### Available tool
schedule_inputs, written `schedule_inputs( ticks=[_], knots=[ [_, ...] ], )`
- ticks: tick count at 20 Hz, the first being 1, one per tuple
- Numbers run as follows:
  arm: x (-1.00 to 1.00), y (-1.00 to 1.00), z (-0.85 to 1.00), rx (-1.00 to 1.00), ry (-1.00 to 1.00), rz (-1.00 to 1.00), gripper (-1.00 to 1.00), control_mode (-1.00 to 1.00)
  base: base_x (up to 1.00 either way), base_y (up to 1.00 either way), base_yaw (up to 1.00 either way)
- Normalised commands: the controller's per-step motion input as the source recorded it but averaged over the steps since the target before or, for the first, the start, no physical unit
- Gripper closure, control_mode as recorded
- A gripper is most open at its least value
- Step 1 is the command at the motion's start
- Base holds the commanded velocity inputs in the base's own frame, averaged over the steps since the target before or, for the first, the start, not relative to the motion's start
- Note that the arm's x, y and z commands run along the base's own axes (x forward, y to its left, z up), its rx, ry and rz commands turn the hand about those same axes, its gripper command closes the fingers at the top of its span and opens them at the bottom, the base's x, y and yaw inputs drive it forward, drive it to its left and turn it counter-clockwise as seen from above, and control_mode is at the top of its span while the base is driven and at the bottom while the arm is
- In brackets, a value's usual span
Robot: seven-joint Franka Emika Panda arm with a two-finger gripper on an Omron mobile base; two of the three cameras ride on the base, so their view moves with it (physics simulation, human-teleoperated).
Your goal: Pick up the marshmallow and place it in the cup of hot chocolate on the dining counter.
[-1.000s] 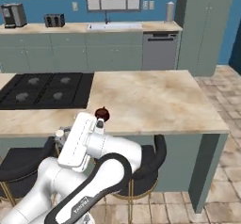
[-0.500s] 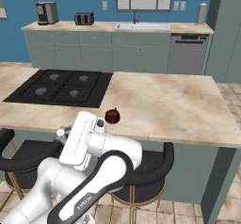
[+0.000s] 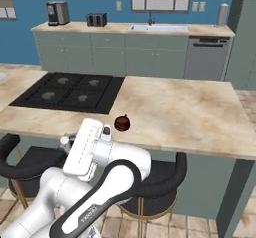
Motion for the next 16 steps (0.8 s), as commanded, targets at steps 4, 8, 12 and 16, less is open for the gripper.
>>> schedule_inputs(
  ticks=[4,8,12,16],
  knots=[
    [0.0,0.0,0.0,0.0,0.0,0.0,1.0,1.0,0.32,0.74,0.1],
    [0.0,0.0,0.0,0.0,0.0,0.0,1.0,1.0,0.7,0.89,-0.04],
    [0.0,0.0,0.0,0.0,0.0,0.0,1.0,1.0,0.87,0.9,-0.16],
    [0.0,0.0,0.0,0.0,0.0,0.0,1.0,1.0,1.0,-0.1,-0.02]
  ],
)
